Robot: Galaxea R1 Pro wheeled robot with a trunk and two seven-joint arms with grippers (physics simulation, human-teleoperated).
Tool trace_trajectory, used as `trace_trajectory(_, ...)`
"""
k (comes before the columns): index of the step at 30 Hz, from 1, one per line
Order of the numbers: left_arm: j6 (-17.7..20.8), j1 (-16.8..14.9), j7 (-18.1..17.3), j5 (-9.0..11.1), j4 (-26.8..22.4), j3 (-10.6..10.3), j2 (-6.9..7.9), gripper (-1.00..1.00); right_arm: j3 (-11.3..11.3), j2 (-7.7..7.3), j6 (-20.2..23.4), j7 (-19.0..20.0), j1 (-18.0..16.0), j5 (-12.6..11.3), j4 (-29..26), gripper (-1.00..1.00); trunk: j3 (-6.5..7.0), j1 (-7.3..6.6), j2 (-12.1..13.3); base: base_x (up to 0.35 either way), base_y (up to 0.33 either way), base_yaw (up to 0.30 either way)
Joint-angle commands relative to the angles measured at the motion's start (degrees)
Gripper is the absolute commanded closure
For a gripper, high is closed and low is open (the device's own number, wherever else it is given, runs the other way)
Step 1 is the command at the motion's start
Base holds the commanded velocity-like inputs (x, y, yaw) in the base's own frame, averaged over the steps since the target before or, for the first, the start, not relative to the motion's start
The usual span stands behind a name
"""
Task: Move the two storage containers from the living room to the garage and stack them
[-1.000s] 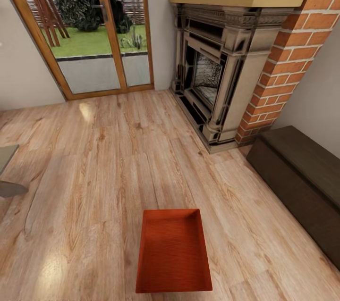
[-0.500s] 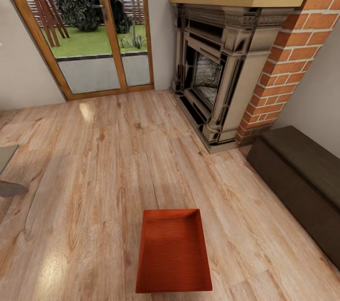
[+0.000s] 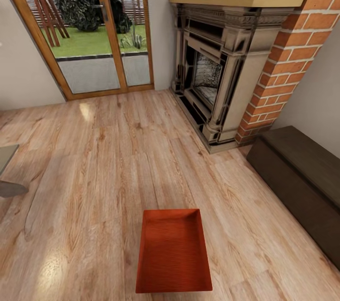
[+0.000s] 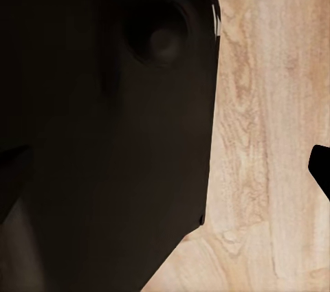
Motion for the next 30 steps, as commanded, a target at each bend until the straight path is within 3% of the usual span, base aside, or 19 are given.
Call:
trace_trajectory(1, 0.01, -0.01, 0.06, 0.60, -0.01, -0.21, -0.01, -1.00, 0.46, 0.02, -0.27, -0.06, -0.05, -0.43, 0.16, -1.00, -0.04, 0.00, -0.02, 0.000, 0.000, 0.000)
trace_trajectory(30, 0.01, -0.01, 0.04, 0.60, -0.01, -0.21, -0.01, -1.00, 0.46, -0.01, -0.27, -0.05, -0.05, -0.43, 0.16, -1.00, -0.04, 0.00, -0.02, 0.000, 0.000, 0.036)
